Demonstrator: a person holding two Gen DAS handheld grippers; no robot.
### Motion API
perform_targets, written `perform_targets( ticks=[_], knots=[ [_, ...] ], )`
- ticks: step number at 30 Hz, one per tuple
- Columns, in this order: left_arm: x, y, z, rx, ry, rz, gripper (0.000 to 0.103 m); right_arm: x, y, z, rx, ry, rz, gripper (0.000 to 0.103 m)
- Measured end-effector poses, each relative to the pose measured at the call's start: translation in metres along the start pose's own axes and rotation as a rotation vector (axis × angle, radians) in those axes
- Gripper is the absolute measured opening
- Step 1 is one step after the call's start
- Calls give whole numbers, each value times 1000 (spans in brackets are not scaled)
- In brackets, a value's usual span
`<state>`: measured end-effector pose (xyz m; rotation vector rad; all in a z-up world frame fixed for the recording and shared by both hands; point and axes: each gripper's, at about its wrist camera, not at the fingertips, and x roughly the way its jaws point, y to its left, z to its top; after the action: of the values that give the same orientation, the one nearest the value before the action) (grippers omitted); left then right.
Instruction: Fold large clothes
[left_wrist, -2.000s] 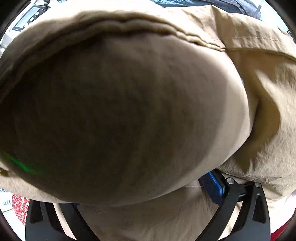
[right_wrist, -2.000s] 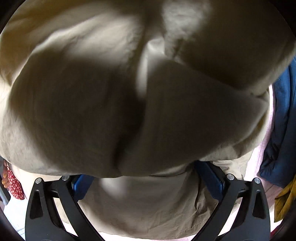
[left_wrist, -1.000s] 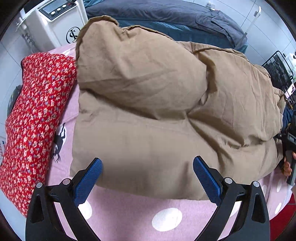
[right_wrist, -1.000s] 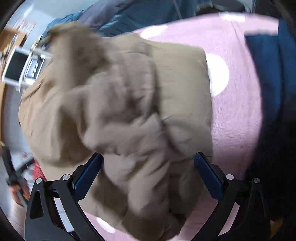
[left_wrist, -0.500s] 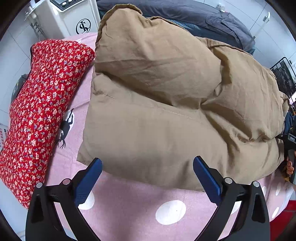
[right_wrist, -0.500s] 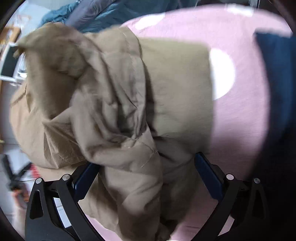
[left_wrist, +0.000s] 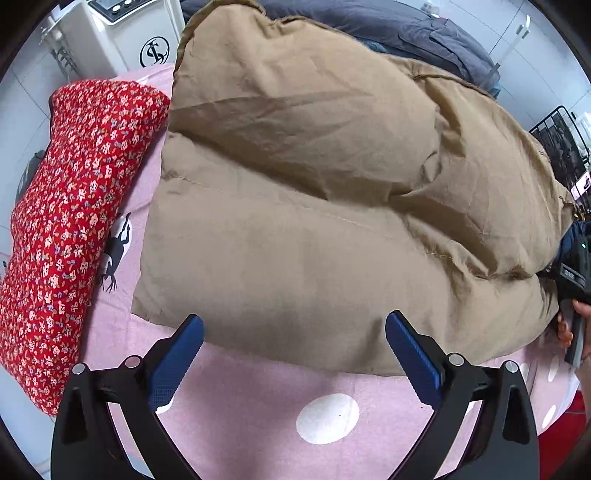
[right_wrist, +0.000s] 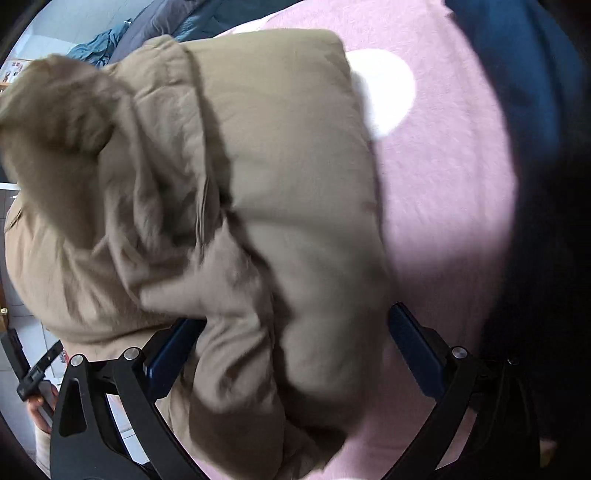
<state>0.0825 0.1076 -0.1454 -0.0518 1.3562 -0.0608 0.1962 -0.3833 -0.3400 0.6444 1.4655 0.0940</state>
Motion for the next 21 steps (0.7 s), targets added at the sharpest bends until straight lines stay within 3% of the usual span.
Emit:
perform_targets(
  ticks=[5,11,13,18,21],
  knots=[
    [-8,6,1,-16,-19,4,97,13,7,32,-43,49,28,99],
    [-17,42,13,-86,-70,-55,96,23,29,44,-54,-13,138,99],
    [-22,61,21,-90,-88,-55,97,30,37,44,-87,-20,130,99],
    [-7,99,48,-85,-65,-96,96,38,33,53,-87,-5,143,99],
    [10,107,65,-94,-40,-162,97,40,32,53,-90,4,134,99]
  ],
)
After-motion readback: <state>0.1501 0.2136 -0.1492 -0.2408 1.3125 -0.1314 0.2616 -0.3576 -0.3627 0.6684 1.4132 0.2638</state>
